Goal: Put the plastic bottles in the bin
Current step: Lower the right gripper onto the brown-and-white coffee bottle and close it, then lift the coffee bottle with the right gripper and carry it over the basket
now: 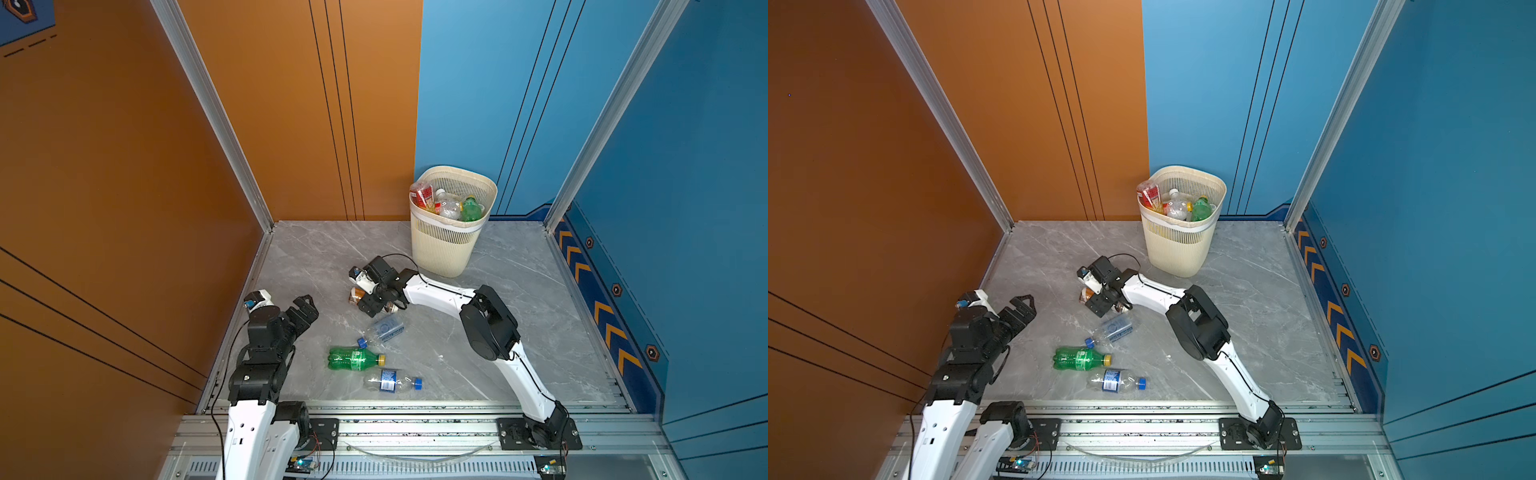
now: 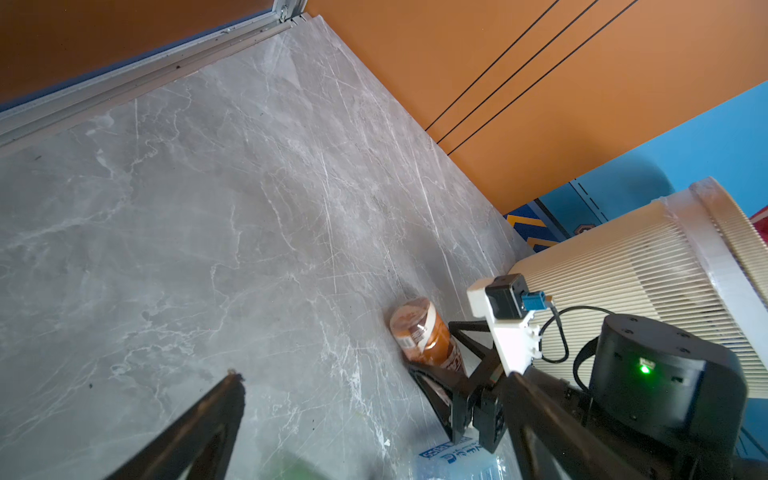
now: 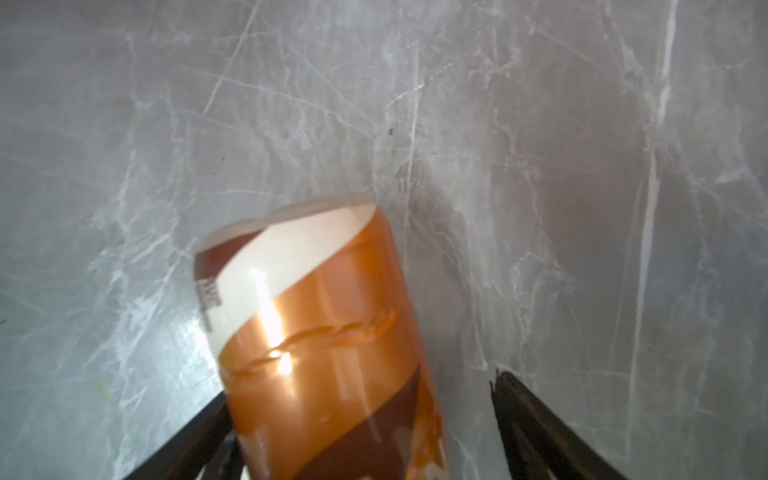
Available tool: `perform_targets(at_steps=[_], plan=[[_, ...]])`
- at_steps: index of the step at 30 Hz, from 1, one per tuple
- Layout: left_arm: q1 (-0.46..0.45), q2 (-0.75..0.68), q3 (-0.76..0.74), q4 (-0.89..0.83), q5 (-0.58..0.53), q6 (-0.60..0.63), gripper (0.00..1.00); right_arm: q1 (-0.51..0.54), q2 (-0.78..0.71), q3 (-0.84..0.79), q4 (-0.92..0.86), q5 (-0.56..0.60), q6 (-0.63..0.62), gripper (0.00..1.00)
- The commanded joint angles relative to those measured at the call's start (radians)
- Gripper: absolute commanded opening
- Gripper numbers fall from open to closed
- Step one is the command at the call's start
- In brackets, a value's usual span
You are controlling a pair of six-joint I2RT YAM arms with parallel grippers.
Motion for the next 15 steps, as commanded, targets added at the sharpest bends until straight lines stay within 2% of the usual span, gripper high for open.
perform_targets(at_steps=[1, 8, 15], plan=[[0.012, -0.005, -0.02, -0.001, 0.033, -0.014, 0.98, -0.01, 0.015, 0.039, -0.033, 0.023, -0.004, 0.81], [0.02, -0.007, -0.037, 0.013, 0.052, -0.031, 0.98, -0.026, -0.045, 0.038, -0.006, 0.035, 0.01, 0.58], [0.023, -0.011, -0.042, 0.013, 0.064, -0.034, 0.98, -0.03, -0.251, -0.056, 0.061, 0.079, 0.045, 0.52]])
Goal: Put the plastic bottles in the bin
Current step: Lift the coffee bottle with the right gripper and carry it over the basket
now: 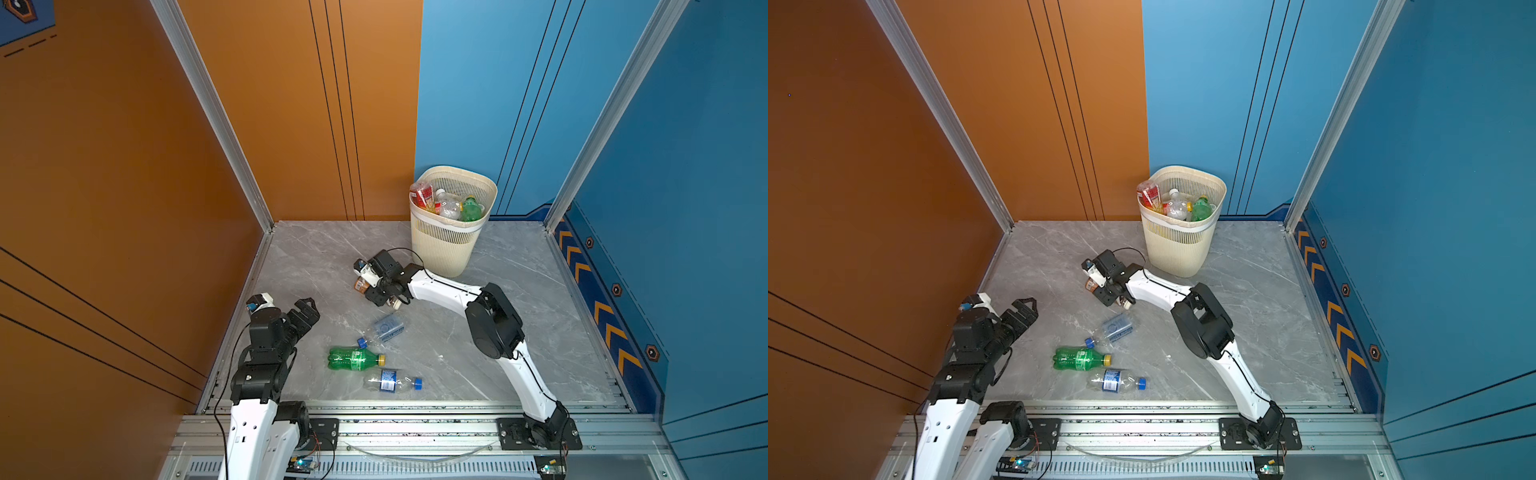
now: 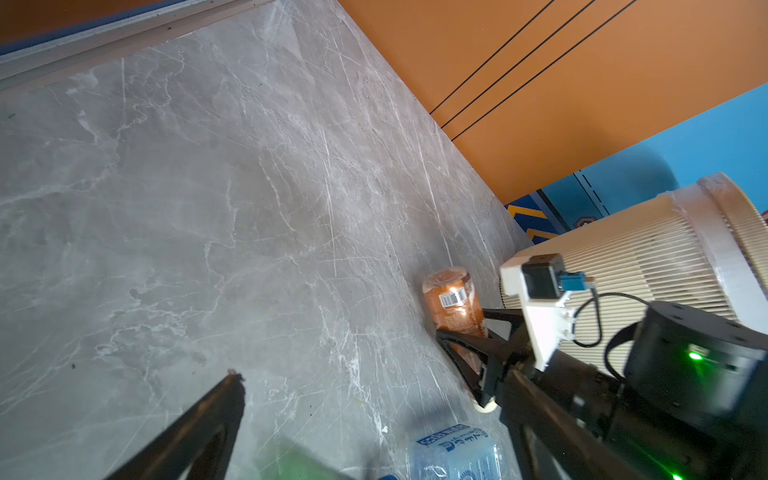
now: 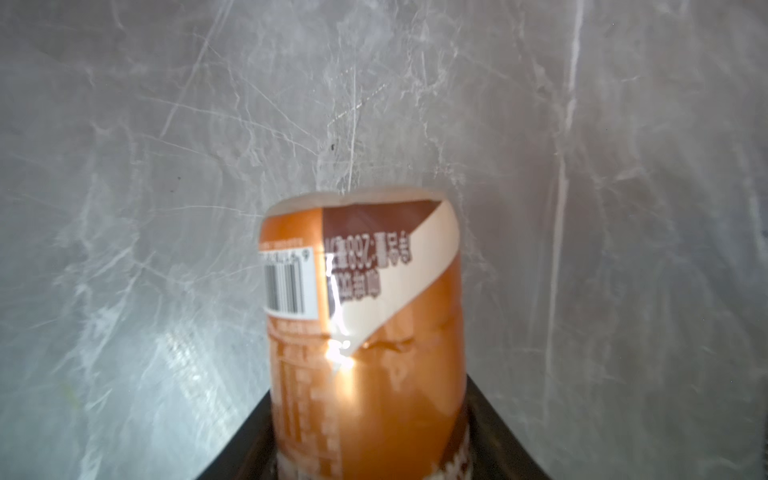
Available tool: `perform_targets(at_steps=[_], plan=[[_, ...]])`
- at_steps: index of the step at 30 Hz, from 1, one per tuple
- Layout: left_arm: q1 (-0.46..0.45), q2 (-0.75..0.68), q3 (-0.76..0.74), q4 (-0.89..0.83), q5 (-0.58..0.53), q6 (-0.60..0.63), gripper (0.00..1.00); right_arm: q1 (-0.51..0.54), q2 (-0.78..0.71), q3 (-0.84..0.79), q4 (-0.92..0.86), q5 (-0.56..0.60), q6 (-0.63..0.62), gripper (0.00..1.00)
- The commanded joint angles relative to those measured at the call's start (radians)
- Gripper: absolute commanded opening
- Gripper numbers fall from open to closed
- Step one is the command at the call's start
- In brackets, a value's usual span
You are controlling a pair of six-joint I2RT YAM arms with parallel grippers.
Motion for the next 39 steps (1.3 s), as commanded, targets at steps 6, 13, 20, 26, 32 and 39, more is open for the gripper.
perform_targets(at_steps=[6, 13, 20, 26, 32, 39], plan=[[0.013, -0.005, -0.02, 0.04, 0.045, -0.013, 0.98, 0.002, -0.41, -0.179, 0.097, 0.088, 0.076, 0.51], [0.015, 0.011, -0.037, 0.071, 0.063, -0.021, 0.98, 0.026, -0.796, -0.564, 0.174, 0.157, 0.224, 0.51], [0.014, 0.037, -0.035, 0.094, 0.079, -0.019, 0.98, 0.014, -1.031, -0.719, 0.148, 0.25, 0.327, 0.52], [0.014, 0.039, -0.028, 0.095, 0.095, -0.021, 0.98, -0.002, -1.068, -0.654, 0.14, 0.277, 0.346, 0.52], [0.014, 0.037, -0.015, 0.084, 0.106, 0.0, 0.98, -0.148, -1.057, -0.505, 0.163, 0.287, 0.417, 0.53], [0.014, 0.043, -0.002, 0.084, 0.12, 0.029, 0.98, -0.334, -0.929, -0.335, 0.263, 0.355, 0.504, 0.54]])
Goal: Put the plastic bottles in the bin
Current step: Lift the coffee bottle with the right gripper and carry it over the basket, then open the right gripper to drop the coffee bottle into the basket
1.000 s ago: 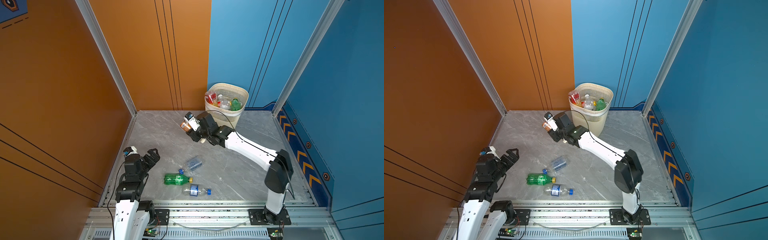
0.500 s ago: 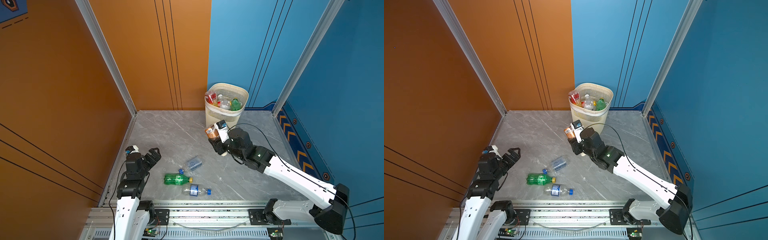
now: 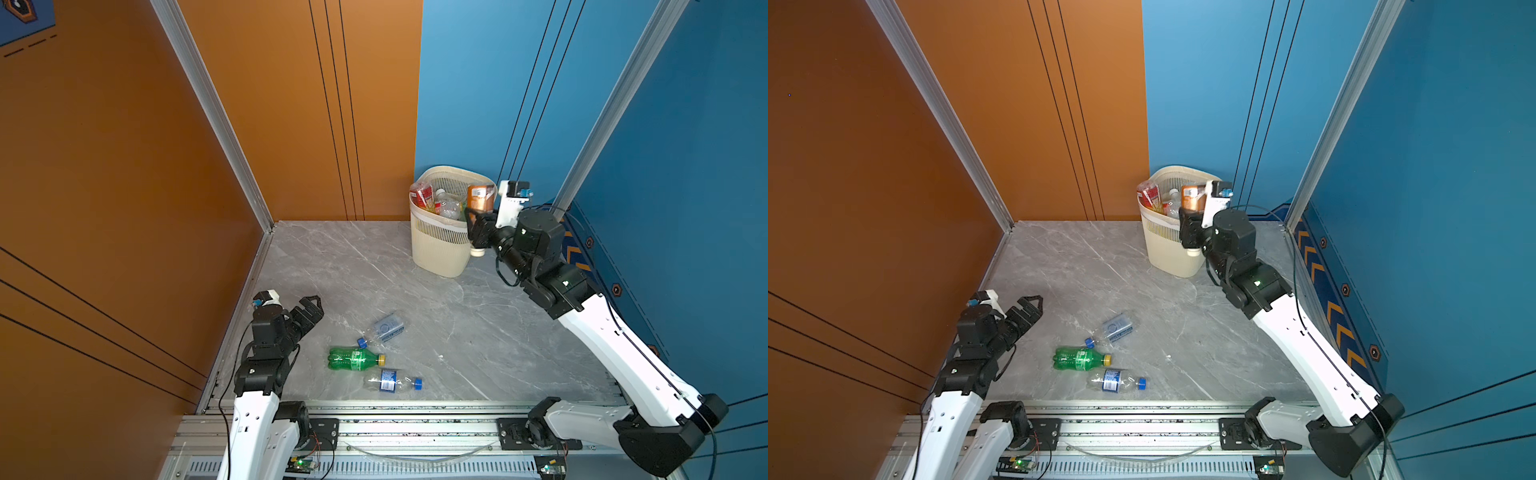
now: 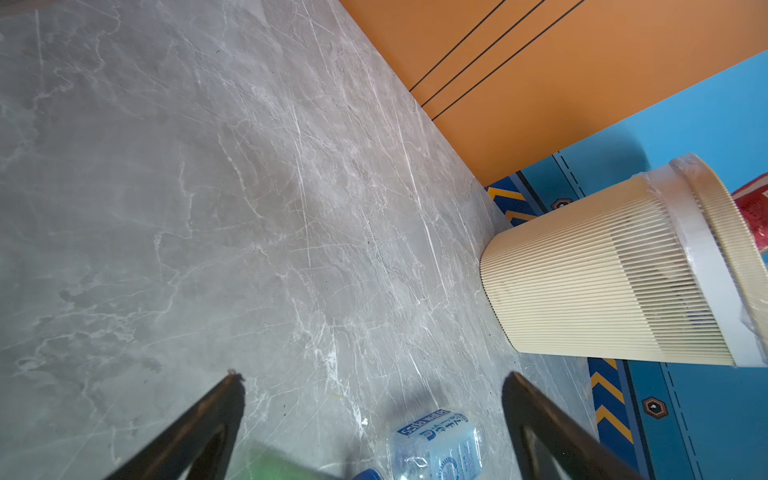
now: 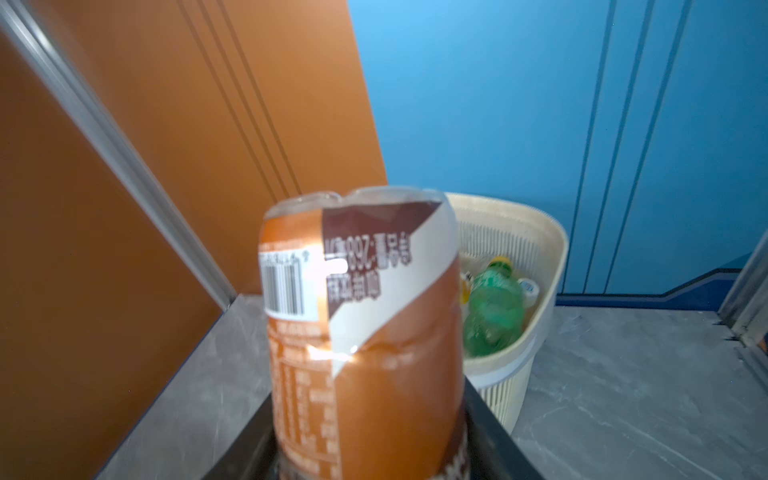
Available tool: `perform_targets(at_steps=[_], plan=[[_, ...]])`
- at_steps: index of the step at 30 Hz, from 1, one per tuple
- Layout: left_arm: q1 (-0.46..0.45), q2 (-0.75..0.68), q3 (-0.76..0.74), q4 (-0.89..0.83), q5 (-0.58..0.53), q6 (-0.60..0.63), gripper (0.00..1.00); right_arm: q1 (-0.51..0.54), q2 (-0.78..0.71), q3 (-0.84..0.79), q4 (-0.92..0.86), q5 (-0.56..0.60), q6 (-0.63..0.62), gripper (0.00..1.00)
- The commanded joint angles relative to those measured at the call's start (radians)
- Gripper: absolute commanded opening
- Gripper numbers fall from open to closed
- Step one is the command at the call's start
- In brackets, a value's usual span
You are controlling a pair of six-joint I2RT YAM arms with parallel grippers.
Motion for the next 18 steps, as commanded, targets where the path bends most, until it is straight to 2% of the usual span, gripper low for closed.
perform_targets(at_steps=[1, 9, 18], plan=[[0.008, 0.002, 0.027, 0.002, 0.027, 0.04, 0.98, -0.047, 0.093, 0.087, 0.067, 0.076, 0.049, 0.54], [0.008, 0.032, 0.053, -0.01, 0.072, 0.092, 0.98, -0.169, 0.33, 0.292, 0.07, 0.047, 0.083, 0.53], [0.006, 0.081, 0.081, -0.008, 0.123, 0.131, 0.98, -0.211, 0.501, 0.431, 0.049, 0.032, 0.071, 0.53]])
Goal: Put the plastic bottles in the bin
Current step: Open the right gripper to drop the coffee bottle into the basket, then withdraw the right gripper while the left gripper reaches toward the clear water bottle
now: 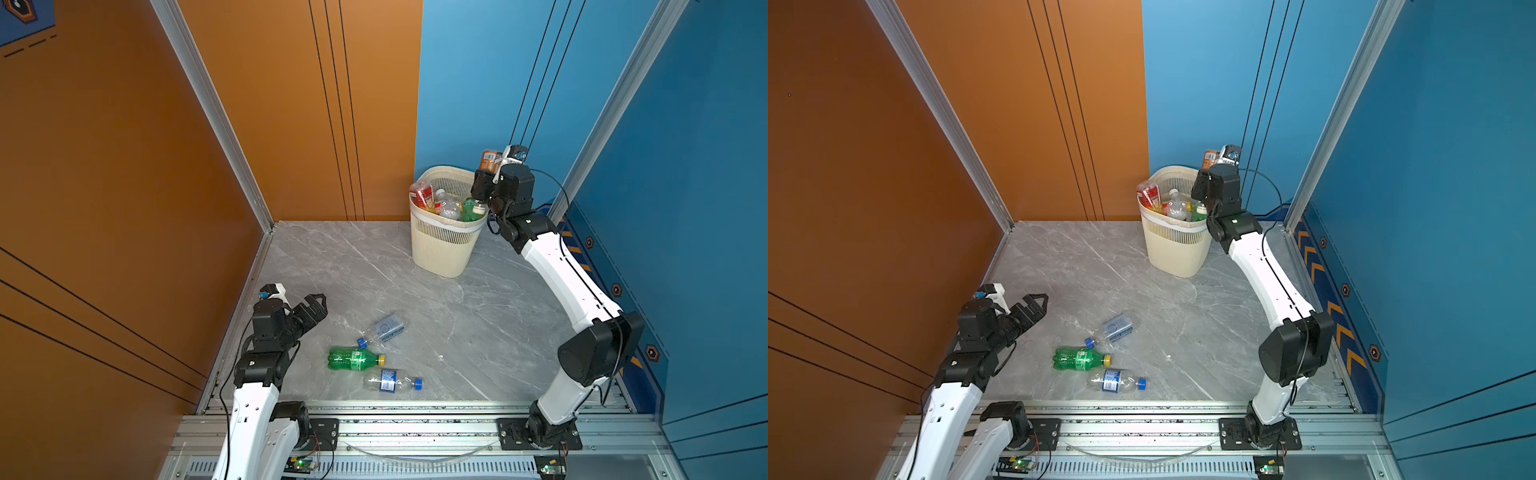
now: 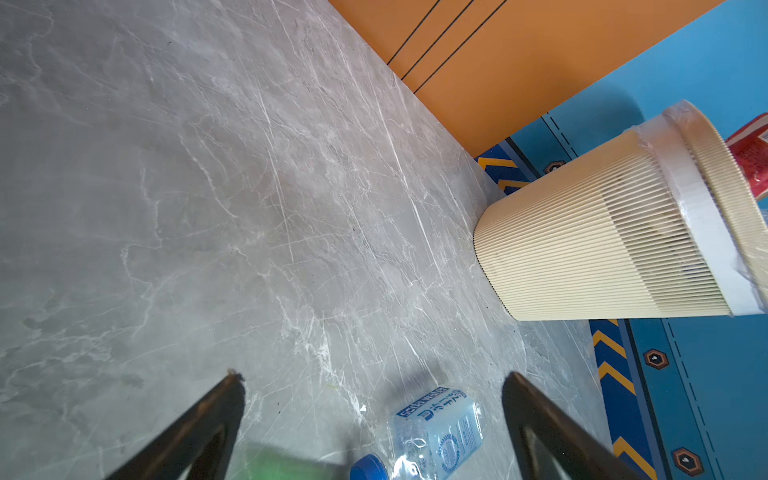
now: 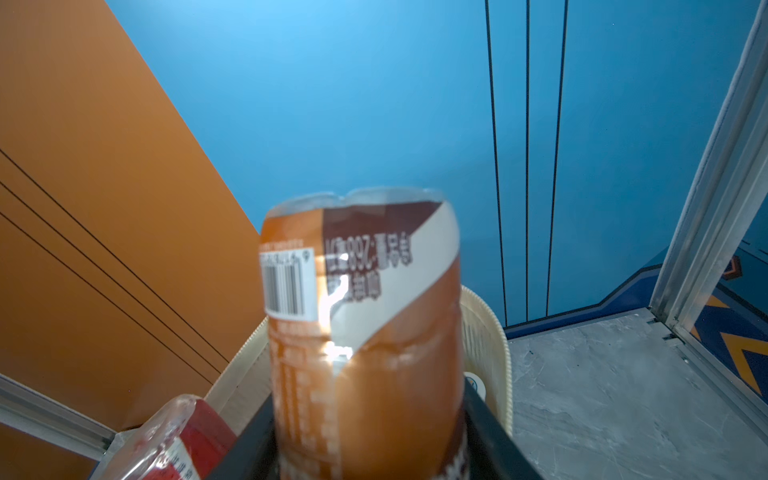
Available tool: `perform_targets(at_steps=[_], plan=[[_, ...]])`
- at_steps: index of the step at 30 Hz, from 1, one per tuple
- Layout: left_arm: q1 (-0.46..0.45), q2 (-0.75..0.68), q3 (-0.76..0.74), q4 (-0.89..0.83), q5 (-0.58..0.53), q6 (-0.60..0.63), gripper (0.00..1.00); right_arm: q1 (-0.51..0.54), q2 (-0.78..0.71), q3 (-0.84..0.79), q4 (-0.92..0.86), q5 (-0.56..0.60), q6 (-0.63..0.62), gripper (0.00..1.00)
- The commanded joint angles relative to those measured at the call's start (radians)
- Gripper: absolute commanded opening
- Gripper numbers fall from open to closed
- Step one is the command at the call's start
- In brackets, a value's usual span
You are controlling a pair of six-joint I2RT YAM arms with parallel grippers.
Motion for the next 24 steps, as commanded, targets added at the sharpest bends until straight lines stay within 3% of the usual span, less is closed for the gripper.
perform_targets(at_steps=[1, 6, 11, 12, 15, 19, 24], plan=[[0.004, 0.013, 0.036, -0.007, 0.049, 0.038, 0.98, -0.014, 0.034, 0.065, -0.008, -0.007, 0.007, 0.53], [0.002, 0.04, 0.046, -0.006, 0.074, 0.052, 0.98, -0.032, 0.123, 0.161, -0.087, -0.014, 0.021, 0.55], [-0.005, 0.064, 0.057, -0.006, 0.097, 0.066, 0.97, -0.037, 0.139, 0.212, -0.146, 0.021, 0.019, 0.96], [-0.008, 0.069, 0.062, -0.006, 0.101, 0.071, 0.98, -0.038, 0.132, 0.213, -0.15, 0.026, 0.015, 1.0], [-0.019, 0.089, 0.069, -0.004, 0.113, 0.084, 0.98, -0.037, 0.069, 0.186, -0.156, 0.033, 0.009, 1.0], [-0.05, 0.119, 0.086, -0.004, 0.121, 0.106, 0.98, -0.022, -0.114, -0.021, -0.088, 0.002, 0.012, 1.0], [-0.116, 0.146, 0.101, -0.004, 0.11, 0.142, 0.98, 0.024, -0.443, -0.504, 0.016, -0.082, 0.027, 1.0]])
